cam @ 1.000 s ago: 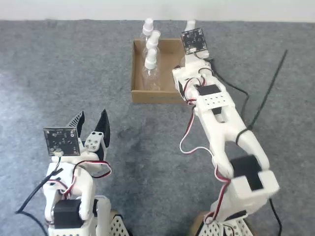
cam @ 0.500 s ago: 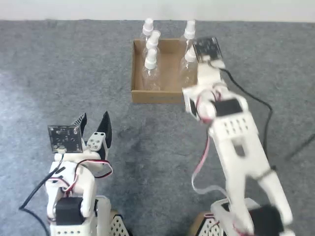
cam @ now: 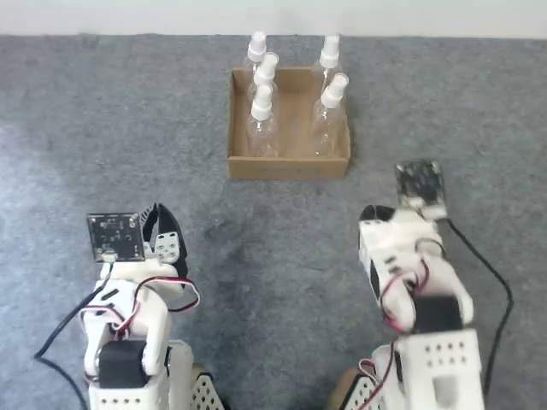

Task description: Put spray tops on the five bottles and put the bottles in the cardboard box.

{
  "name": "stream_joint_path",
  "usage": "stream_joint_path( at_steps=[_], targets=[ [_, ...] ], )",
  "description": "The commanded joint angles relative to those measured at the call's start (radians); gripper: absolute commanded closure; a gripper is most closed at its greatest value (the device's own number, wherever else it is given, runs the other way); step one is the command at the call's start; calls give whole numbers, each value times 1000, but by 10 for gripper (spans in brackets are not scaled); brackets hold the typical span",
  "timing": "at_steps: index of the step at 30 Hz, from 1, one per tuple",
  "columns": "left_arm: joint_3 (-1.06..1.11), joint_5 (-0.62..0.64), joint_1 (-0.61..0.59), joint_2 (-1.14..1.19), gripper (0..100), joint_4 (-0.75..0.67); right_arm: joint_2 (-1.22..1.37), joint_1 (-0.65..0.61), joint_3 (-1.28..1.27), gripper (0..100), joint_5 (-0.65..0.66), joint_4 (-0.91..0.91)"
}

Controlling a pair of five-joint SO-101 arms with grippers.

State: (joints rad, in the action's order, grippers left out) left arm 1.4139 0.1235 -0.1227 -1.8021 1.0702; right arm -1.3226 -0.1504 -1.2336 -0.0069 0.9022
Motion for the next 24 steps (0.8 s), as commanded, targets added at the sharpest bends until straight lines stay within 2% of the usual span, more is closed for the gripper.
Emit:
stream_joint_path(
  at_steps=[1, 9, 17, 24],
  targets=[
    [-1, -14, 3, 3, 988, 9, -188, 22, -92, 985, -6, -48],
    [159, -14, -5, 3, 987, 2, -503, 25, -333, 985, -6, -39],
    [272, -8, -5, 3, 987, 26, -483, 97, -400, 984, -17, -25],
    [271, -6, -91, 3, 987, 175, -483, 101, -450, 983, -15, 102]
  ],
)
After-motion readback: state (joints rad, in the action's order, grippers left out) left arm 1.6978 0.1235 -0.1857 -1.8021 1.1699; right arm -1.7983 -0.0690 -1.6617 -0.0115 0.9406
